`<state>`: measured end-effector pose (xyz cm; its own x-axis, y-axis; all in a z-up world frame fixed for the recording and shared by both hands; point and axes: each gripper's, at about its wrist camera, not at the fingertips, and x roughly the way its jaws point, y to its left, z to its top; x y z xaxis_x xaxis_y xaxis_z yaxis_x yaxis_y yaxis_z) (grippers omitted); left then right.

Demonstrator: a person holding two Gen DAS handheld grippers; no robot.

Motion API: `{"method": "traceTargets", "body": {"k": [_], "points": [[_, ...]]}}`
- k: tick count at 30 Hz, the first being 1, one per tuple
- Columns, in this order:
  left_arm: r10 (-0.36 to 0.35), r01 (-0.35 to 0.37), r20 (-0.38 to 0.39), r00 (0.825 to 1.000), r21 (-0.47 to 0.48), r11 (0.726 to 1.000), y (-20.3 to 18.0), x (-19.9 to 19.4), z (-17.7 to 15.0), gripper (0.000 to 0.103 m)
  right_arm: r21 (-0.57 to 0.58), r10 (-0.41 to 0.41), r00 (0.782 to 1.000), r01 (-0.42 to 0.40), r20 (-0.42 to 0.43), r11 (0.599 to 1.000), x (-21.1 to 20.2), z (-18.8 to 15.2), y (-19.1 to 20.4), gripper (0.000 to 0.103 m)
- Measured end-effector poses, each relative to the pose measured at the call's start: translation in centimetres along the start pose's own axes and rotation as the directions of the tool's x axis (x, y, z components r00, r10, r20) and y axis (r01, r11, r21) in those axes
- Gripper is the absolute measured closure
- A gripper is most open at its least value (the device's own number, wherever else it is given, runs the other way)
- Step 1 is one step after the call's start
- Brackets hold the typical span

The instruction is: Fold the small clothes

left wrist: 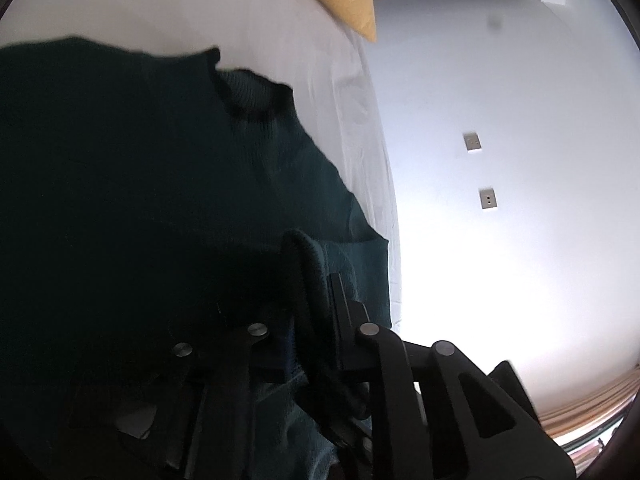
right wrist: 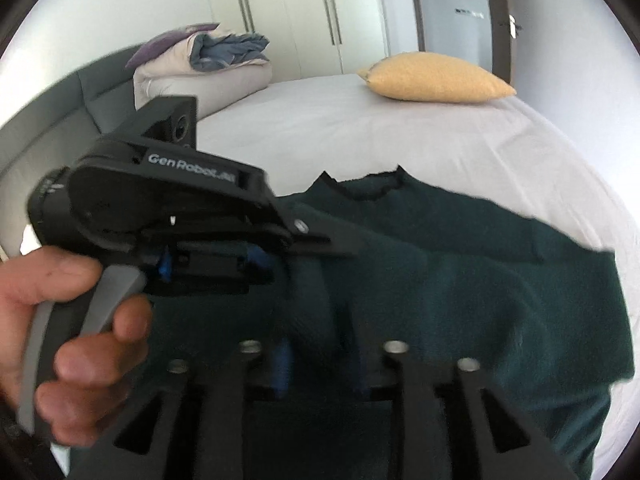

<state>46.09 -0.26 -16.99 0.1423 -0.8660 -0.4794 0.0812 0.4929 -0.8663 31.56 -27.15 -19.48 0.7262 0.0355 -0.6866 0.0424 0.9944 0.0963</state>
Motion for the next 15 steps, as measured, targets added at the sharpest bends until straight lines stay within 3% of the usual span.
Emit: {"method": "traceTargets", "body": {"k": [4, 8, 13, 15], "points": [[0.035, -0.036, 0.017, 0.999, 0.033, 0.999, -0.5, 0.0, 0.2, 0.096, 0.177, 0.045, 0.999, -0.047, 0.016, 0.983, -2.3, -1.4, -3.9, 0.054], [0.076, -0.079, 0.035, 0.996, 0.092, 0.993, -1.6, -0.7, 0.0, 0.097, 0.385, 0.091, 0.994, -0.104, 0.053, 0.917, -4.2, -3.5, -8.9, 0.054], [0.093, -0.1, 0.068, 0.993, 0.104, 0.99, -1.0, -4.1, -0.3, 0.097, 0.613, 0.142, 0.985, -0.173, 0.099, 0.771, -4.6, -6.5, -14.5, 0.053], [0.097, -0.103, 0.071, 0.993, 0.094, 0.99, -0.4, -4.8, -0.2, 0.097, 0.701, 0.144, 0.981, -0.196, 0.133, 0.686, -4.6, -7.8, -16.7, 0.049]]}}
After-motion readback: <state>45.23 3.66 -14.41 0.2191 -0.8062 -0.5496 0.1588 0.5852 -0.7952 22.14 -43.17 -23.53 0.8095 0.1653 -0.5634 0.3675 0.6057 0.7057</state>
